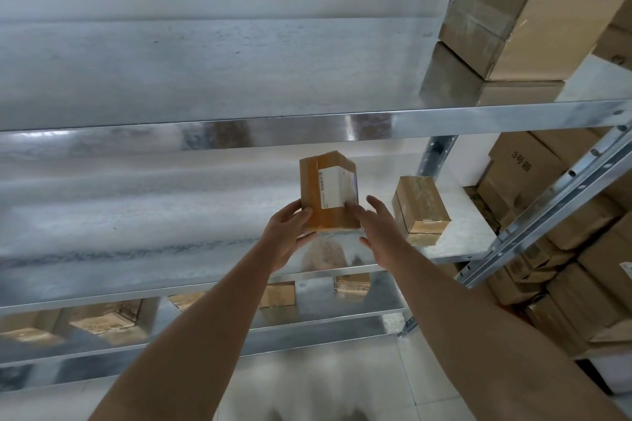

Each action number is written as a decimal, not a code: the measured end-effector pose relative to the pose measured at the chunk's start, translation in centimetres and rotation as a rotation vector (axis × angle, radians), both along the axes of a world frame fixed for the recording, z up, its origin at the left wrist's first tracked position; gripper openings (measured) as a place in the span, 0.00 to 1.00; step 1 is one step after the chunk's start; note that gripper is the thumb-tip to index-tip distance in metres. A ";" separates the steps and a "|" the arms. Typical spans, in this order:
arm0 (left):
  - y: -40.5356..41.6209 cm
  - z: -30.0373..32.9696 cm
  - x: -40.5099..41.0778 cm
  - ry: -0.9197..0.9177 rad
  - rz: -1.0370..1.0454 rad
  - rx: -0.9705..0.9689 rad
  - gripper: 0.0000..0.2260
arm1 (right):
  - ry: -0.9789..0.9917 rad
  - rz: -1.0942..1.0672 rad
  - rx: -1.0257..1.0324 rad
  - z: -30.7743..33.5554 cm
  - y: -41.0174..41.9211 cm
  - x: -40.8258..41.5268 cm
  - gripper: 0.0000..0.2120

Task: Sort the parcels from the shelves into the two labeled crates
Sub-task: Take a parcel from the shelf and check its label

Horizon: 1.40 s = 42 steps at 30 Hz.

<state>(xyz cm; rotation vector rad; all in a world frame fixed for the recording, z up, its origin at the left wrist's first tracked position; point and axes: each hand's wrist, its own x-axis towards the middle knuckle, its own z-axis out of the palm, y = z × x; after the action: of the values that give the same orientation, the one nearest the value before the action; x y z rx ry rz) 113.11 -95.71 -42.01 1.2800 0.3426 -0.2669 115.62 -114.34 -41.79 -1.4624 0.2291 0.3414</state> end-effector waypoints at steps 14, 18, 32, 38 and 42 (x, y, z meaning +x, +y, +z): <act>-1.7 1.8 0.4 -0.204 0.142 0.323 0.14 | -0.041 -0.086 -0.024 -0.9 0.0 0.0 0.18; -1.6 1.2 0.3 -0.195 0.120 0.283 0.14 | -0.067 -0.089 -0.050 -0.8 -0.2 -0.1 0.16; -0.8 1.7 -0.5 -0.104 -0.001 0.318 0.36 | -0.050 -0.102 -0.086 0.1 0.3 -1.1 0.16; 0.2 1.7 -1.3 -0.125 -0.136 0.339 0.55 | 0.004 -0.073 -0.066 1.0 0.7 -1.6 0.18; 1.7 1.1 -1.5 -0.104 -0.157 0.258 0.46 | -0.032 -0.066 -0.106 1.5 1.2 -1.5 0.23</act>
<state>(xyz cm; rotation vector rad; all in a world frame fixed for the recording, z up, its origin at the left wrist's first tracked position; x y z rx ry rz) 111.64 -94.04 -40.86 1.5727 0.1914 -0.2942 114.08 -113.18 -40.33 -1.5597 0.2720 0.2556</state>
